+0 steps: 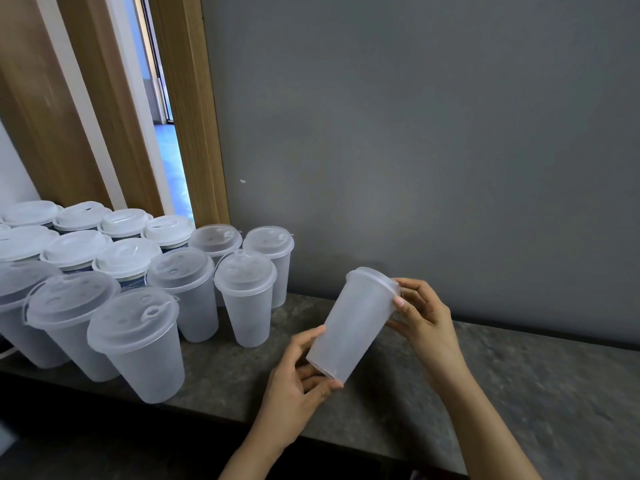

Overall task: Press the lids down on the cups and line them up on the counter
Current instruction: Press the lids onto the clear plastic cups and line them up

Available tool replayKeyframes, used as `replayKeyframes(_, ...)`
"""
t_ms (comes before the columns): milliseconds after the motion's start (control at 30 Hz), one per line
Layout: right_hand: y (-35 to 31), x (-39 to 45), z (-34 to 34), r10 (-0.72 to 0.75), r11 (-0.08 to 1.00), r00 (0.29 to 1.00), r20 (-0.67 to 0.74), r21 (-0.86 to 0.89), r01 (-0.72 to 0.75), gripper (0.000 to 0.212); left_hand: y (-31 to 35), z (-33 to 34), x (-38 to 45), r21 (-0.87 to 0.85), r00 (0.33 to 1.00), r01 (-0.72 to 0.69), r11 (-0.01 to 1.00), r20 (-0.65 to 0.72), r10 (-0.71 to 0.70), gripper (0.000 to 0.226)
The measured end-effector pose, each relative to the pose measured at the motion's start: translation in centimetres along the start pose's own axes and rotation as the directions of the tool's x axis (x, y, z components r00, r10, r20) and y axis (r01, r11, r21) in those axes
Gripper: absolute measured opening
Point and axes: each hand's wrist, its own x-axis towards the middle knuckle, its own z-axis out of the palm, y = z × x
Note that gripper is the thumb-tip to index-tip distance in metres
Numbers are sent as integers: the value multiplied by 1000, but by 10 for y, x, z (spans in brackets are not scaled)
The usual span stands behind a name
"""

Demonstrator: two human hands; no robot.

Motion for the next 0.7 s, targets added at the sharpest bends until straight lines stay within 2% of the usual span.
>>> replayKeyframes(133,-1,1,5,20,1000,999,26,17,-21,21,2,-4,-1,-52,1000,-24,998,14,25,70)
replayKeyframes(267,1,2,7,74,997,997,15,-30,-73,13,-1,-4,-1,-29,1000,-15,999,-13,14,63)
replayKeyframes(467,-4,1,13,84,994,996,-39,-67,-87,52,-5,-5,-1,69,993,-119,991,4,119,57)
replayKeyframes(600,-4,-1,18,150,986,987,-50,-64,-153,65,-3,-1,-3,204,982,-184,962,-12,190,49)
replayKeyframes(700,-3,-2,19,200,979,977,-73,-18,-202,70,2,2,-5,230,976,-215,949,3,220,36)
